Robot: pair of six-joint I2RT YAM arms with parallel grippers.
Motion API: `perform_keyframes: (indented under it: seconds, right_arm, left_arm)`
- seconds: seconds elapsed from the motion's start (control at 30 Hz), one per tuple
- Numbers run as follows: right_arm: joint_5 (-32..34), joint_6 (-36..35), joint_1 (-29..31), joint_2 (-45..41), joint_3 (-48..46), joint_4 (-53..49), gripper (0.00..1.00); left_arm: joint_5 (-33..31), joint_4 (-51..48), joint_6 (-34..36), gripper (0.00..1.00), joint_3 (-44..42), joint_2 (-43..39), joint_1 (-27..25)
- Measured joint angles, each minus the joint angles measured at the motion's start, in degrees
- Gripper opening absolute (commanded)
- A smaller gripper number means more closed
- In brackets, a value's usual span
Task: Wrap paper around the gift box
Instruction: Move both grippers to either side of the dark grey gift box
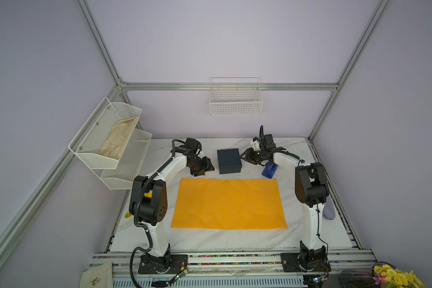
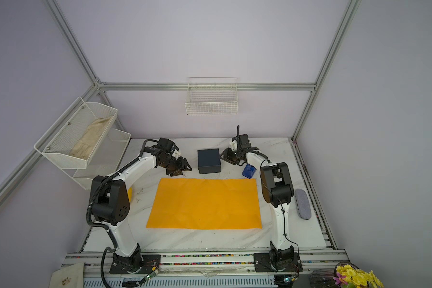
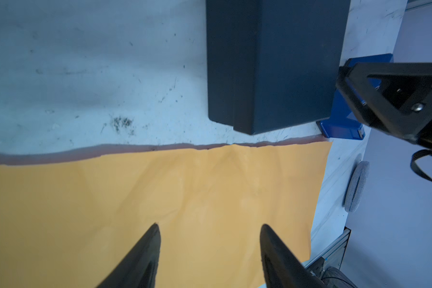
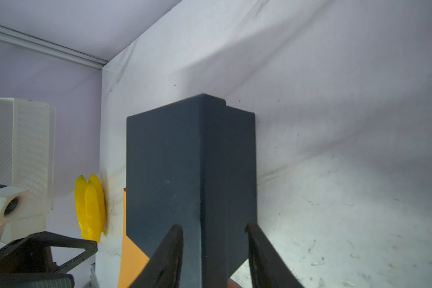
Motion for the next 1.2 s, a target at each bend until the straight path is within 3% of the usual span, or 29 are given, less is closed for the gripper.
perform_keyframes:
  seconds: [0.33,0.77,1.2]
  right_arm:
    - [-1.36,0.02,-0.22,0.52,0.00,-0.28,0.23]
    - [2.45,0.02,-0.22,0.83,1.01,-1.95,0.29]
    - [-0.13,-0.22,0.94,0.85,5.29,-3.04,0.27]
  left_arm:
    - [2.67,0.63,1.03,0.63,10.54,10.23,0.74]
    - [6.56,3.19,0.50,0.65,14.03,14.91,0.74]
    - [8.09,5.68,-0.87,0.66,14.14,15.56,0.79]
